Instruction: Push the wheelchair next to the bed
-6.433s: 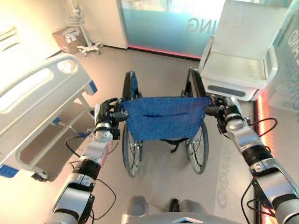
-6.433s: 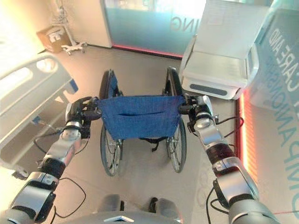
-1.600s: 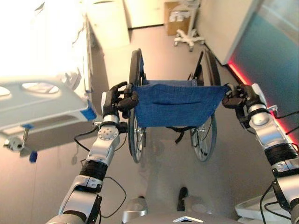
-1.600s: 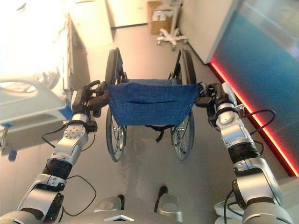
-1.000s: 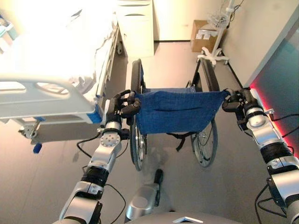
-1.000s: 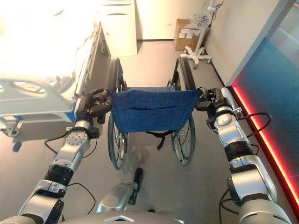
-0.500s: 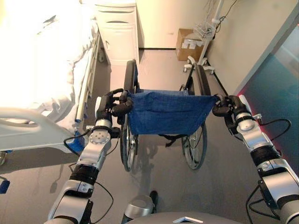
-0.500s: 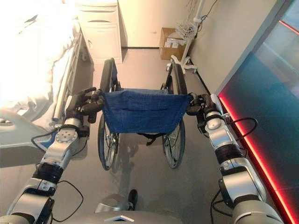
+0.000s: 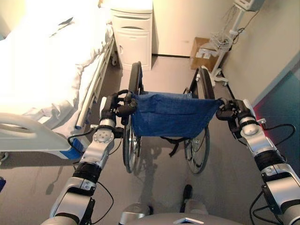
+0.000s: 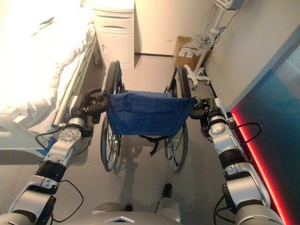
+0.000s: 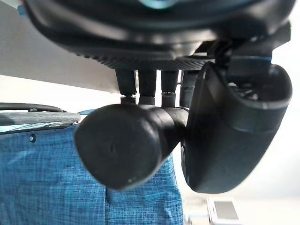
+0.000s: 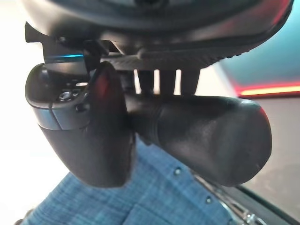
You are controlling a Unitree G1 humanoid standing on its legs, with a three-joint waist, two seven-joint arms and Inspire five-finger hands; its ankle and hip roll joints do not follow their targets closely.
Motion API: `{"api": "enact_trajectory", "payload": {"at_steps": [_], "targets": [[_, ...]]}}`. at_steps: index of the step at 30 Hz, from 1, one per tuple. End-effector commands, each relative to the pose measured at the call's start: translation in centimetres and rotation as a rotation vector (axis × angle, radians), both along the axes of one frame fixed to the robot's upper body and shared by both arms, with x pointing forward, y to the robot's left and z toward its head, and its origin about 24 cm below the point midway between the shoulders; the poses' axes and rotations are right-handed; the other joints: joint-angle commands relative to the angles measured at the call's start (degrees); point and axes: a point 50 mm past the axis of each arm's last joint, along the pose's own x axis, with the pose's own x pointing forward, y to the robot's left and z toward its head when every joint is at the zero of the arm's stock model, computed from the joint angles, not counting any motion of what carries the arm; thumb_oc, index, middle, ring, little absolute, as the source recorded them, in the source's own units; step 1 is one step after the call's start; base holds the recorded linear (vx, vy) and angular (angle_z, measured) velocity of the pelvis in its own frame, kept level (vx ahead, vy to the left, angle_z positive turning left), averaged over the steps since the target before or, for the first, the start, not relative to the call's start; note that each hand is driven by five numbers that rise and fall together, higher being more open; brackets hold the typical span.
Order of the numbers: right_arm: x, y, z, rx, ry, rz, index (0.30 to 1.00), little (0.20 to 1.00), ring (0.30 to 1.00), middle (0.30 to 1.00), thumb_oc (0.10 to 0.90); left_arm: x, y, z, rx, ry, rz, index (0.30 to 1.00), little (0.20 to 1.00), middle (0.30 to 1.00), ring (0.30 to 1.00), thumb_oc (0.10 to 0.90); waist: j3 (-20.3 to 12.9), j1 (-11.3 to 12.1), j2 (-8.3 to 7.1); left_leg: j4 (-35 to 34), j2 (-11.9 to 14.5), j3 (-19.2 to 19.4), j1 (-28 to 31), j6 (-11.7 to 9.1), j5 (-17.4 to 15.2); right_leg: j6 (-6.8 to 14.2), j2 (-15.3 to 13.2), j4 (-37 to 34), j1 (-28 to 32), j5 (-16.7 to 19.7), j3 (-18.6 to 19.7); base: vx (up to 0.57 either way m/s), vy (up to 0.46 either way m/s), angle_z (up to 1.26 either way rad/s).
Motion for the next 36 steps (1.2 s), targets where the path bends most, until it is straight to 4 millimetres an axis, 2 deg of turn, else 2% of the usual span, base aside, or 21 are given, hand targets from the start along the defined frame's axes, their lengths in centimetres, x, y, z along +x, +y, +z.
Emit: {"api": "enact_trajectory", "payload": {"at_steps": [1,2,3,5,6,8,10,13,14,15,16,17,18,20,24,25,26,28,31,34,36], "targets": [[0.0,1.6,-0.5,0.009,0.119,0.221,0.3,0.3,0.3,0.3,0.4,-1.6,0.7,-3.0,0.106,0.172,-0.046,0.3,0.3,0.3,0.3,0.4,0.2,1.2,0.91,7.4,9.8,8.7,-0.7,-5.8,2.2,-3.3,2.0,6.2,-2.1,0.1,-2.0,0.34,-0.444,0.96],[-0.1,1.1,-0.6,0.012,0.117,0.208,0.3,0.3,0.3,0.3,0.4,-1.3,0.3,-3.1,0.1,0.176,-0.052,0.3,0.3,0.3,0.3,0.4,0.2,0.1,0.95,9.7,12.1,10.9,-1.4,-6.6,5.9,-5.0,3.0,5.7,-0.9,-0.8,-3.2,0.3,-0.395,1.03],[-0.1,1.1,-0.6,0.012,0.117,0.208,0.3,0.3,0.3,0.3,0.4,-1.3,0.3,-3.1,0.1,0.176,-0.052,0.3,0.3,0.3,0.3,0.4,0.2,0.0,1.0,9.8,12.1,10.8,-1.4,-6.6,5.8,-5.1,3.0,5.7,-0.8,-0.8,-3.3,0.19,-0.258,0.89],[-0.3,0.4,-0.9,0.01,0.116,0.181,0.3,0.3,0.3,0.3,0.4,-0.7,-0.6,-3.2,0.108,0.172,-0.077,0.3,0.3,0.3,0.3,0.4,0.1,-1.6,0.96,12.9,14.0,14.9,-2.5,-7.3,8.5,-6.8,3.8,5.1,0.5,-1.7,-5.0,0.21,-0.251,0.96],[-0.6,-0.3,-1.3,0.004,0.122,0.157,0.3,0.3,0.3,0.3,0.4,-0.3,-1.0,-3.2,0.109,0.169,-0.086,0.3,0.3,0.3,0.3,0.4,0.1,-2.7,0.95,15.0,13.8,17.6,-2.8,-7.4,8.5,-7.8,4.1,4.8,1.7,-2.5,-6.3,0.3,-0.302,0.89],[-0.7,-0.6,-1.6,0.006,0.129,0.143,0.3,0.3,0.3,0.3,0.4,0.0,-1.3,-3.3,0.11,0.17,-0.084,0.3,0.3,0.3,0.3,0.4,0.3,-3.1,1.37,14.6,13.0,18.1,-2.6,-7.3,7.7,-8.1,4.9,4.6,2.7,-3.1,-6.5,0.21,-0.143,0.56],[-0.5,-0.1,-2.0,0.019,0.136,0.13,0.3,0.3,0.3,0.3,0.4,0.4,-1.2,-3.3,0.126,0.18,-0.067,0.3,0.3,0.3,0.3,0.4,0.3,-2.5,2.15,9.5,7.9,15.8,-2.3,-5.9,4.8,-7.8,6.8,4.9,3.7,-4.3,-5.1,0.28,-0.123,0.28],[-0.2,0.8,-2.1,0.029,0.137,0.125,0.3,0.3,0.3,0.3,0.4,0.6,-0.8,-3.2,0.121,0.185,-0.04,0.3,0.3,0.3,0.3,0.4,0.6,-1.6,2.95,3.8,4.8,15.5,-3.8,-5.2,4.5,-7.6,8.7,4.9,5.8,-5.8,-4.3,0.27,-0.093,0.4],[-0.1,1.4,-2.3,0.03,0.142,0.131,0.3,0.3,0.3,0.3,0.4,0.6,-0.7,-3.1,0.121,0.183,-0.029,0.3,0.3,0.3,0.3,0.4,1.3,-0.4,3.45,1.8,3.4,15.8,-7.1,-5.6,6.3,-7.6,9.9,4.2,8.5,-6.8,-3.8,0.32,-0.089,0.62],[0.0,1.6,-2.3,0.029,0.143,0.132,0.3,0.3,0.3,0.3,0.4,0.6,-0.7,-3.1,0.119,0.182,-0.025,0.3,0.3,0.3,0.3,0.4,1.4,-0.1,3.6,1.3,3.3,16.0,-8.0,-5.8,7.1,-7.6,10.2,3.9,9.2,-7.0,-3.7,0.35,-0.077,0.34],[0.0,1.9,-2.5,0.028,0.143,0.138,0.3,0.3,0.3,0.3,0.4,0.6,-0.6,-3.1,0.113,0.177,-0.015,0.3,0.3,0.3,0.3,0.4,1.7,0.7,4.08,-0.6,3.3,16.5,-10.5,-6.4,9.6,-7.7,11.0,3.2,10.8,-7.4,-3.9,0.41,-0.045,0.06],[0.0,2.2,-2.6,0.027,0.144,0.154,0.3,0.3,0.3,0.3,0.4,0.5,-0.4,-3.2,0.102,0.172,0.005,0.3,0.3,0.3,0.3,0.4,2.1,2.0,4.62,-3.2,4.2,17.2,-13.3,-7.2,13.7,-8.1,11.9,2.1,13.4,-8.3,-3.5,0.53,-0.031,-0.16],[0.0,2.3,-2.6,0.028,0.142,0.161,0.3,0.3,0.3,0.3,0.4,0.3,-0.2,-3.2,0.098,0.167,0.013,0.3,0.3,0.3,0.3,0.4,2.1,2.7,4.94,-5.4,4.8,16.8,-14.6,-7.6,15.9,-8.2,12.4,1.6,14.8,-8.8,-3.0,0.43,-0.011,-0.31],[0.1,2.4,-2.3,0.028,0.141,0.176,0.3,0.3,0.3,0.3,0.4,0.0,0.3,-3.2,0.094,0.161,0.03,0.3,0.3,0.3,0.3,0.4,1.9,3.4,5.18,-7.4,5.6,16.4,-15.6,-7.8,17.7,-8.3,12.5,1.4,16.1,-9.6,-2.5,0.4,0.045,-0.6],[0.5,2.6,-1.5,0.023,0.132,0.208,0.3,0.3,0.3,0.3,0.4,-0.4,1.6,-2.9,0.089,0.142,0.058,0.3,0.3,0.3,0.3,0.4,1.0,4.6,5.4,-8.4,6.6,18.2,-15.6,-6.6,16.5,-8.1,11.4,2.9,18.3,-12.7,-2.7,0.41,0.118,-0.82],[0.4,2.6,-1.8,0.063,0.143,0.198,0.3,0.3,0.3,0.3,0.4,-0.5,1.8,-2.9,0.076,0.145,0.075,0.3,0.3,0.3,0.3,0.4,0.5,4.7,5.05,-4.5,6.3,19.4,-15.5,-5.2,13.6,-7.9,10.4,6.6,18.9,-15.0,-3.3,0.5,0.172,-0.81],[0.0,2.5,-2.3,0.075,0.165,0.203,0.3,0.3,0.3,0.3,0.4,-0.4,2.1,-2.7,0.078,0.143,0.074,0.3,0.3,0.3,0.3,0.4,0.2,4.8,4.49,-0.5,5.5,19.9,-16.6,-3.8,10.8,-7.1,9.4,11.1,19.5,-15.3,-3.1,0.55,0.2,-0.8],[-1.0,2.2,-3.4,0.101,0.178,0.192,0.3,0.3,0.3,0.3,0.4,-0.5,2.7,-2.3,0.098,0.139,0.069,0.3,0.3,0.3,0.3,0.4,-0.5,4.8,3.86,-1.0,4.8,20.7,-15.1,-1.7,9.3,-4.1,7.3,21.0,17.2,-11.0,-3.9,0.44,0.181,-0.46],[-2.4,1.7,-4.8,0.144,0.183,0.181,0.3,0.3,0.3,0.3,0.4,-0.4,3.3,-2.0,0.144,0.137,0.075,0.3,0.3,0.3,0.3,0.4,-1.1,4.7,3.72,-1.9,2.9,18.5,-13.6,-0.3,9.0,-2.1,5.4,29.6,14.2,-5.3,-2.9,0.41,0.123,-0.42],[-3.3,2.0,-5.9,0.178,0.186,0.17,0.3,0.3,0.3,0.3,0.4,-0.5,3.8,-1.7,0.189,0.135,0.074,0.3,0.3,0.3,0.3,0.4,-1.2,4.5,2.73,-1.5,1.0,17.6,-12.2,0.3,8.1,-1.5,4.4,28.9,10.5,0.2,-2.5,0.49,0.053,0.0],[-3.0,2.7,-5.8,0.174,0.186,0.19,0.3,0.3,0.3,0.3,0.4,-0.6,4.0,-1.6,0.199,0.121,0.091,0.3,0.3,0.3,0.3,0.4,0.0,2.9,3.57,-2.4,1.7,17.0,-8.2,-0.3,7.3,-2.3,4.7,23.7,2.8,0.2,-2.6,0.31,-0.006,-0.17]]}}
